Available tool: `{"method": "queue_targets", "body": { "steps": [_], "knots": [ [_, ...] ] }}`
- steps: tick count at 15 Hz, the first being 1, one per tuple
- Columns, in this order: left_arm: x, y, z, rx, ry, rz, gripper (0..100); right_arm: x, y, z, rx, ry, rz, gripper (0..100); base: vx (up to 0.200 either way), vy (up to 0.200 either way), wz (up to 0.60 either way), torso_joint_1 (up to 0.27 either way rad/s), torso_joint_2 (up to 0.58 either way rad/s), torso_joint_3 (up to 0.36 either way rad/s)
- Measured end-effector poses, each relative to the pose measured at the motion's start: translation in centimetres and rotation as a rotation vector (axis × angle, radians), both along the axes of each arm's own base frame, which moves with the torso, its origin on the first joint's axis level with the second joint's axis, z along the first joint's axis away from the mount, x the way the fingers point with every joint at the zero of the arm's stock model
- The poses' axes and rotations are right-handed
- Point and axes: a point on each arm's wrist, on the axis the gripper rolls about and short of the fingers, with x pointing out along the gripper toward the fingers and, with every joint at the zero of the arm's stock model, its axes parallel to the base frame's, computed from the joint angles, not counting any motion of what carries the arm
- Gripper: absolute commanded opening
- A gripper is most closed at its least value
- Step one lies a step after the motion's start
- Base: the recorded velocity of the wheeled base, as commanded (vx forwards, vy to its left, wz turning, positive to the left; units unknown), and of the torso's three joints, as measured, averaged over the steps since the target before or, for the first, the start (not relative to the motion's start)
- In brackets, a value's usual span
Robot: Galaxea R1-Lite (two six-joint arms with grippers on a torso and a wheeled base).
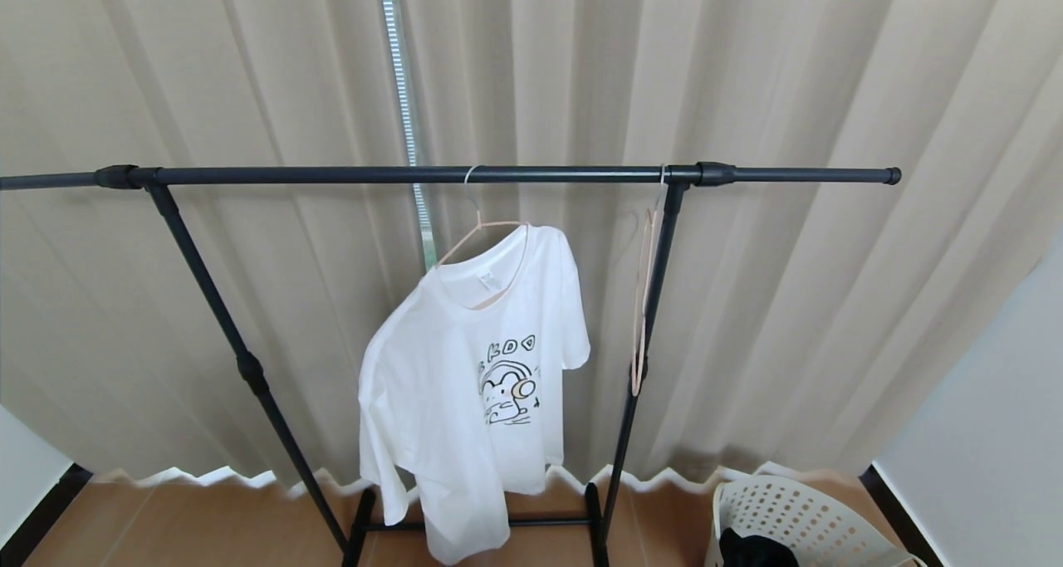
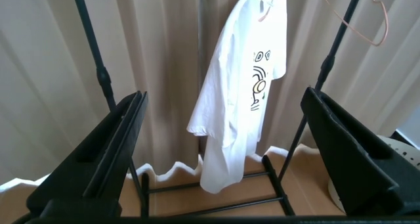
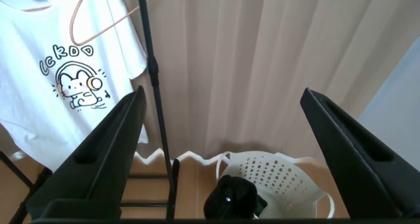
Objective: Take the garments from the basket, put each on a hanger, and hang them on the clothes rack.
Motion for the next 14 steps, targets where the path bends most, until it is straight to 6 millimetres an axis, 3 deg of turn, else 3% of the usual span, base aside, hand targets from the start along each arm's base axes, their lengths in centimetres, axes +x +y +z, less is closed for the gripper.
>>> {"method": "queue_targets", "body": {
  "steps": [9,14],
  "knots": [
    [0.00,0.00,0.00,-0.003,0.000,0.001,100,0.01,0.00,-0.02,0.003,0.001,-0.002,100,0.000,0.000,0.00,-0.157,0.37,0.215],
    [0.00,0.00,0.00,-0.003,0.000,0.001,100,0.00,0.00,-0.01,0.004,-0.001,-0.003,100,0.000,0.000,0.00,-0.211,0.52,0.313]
  ]
}}
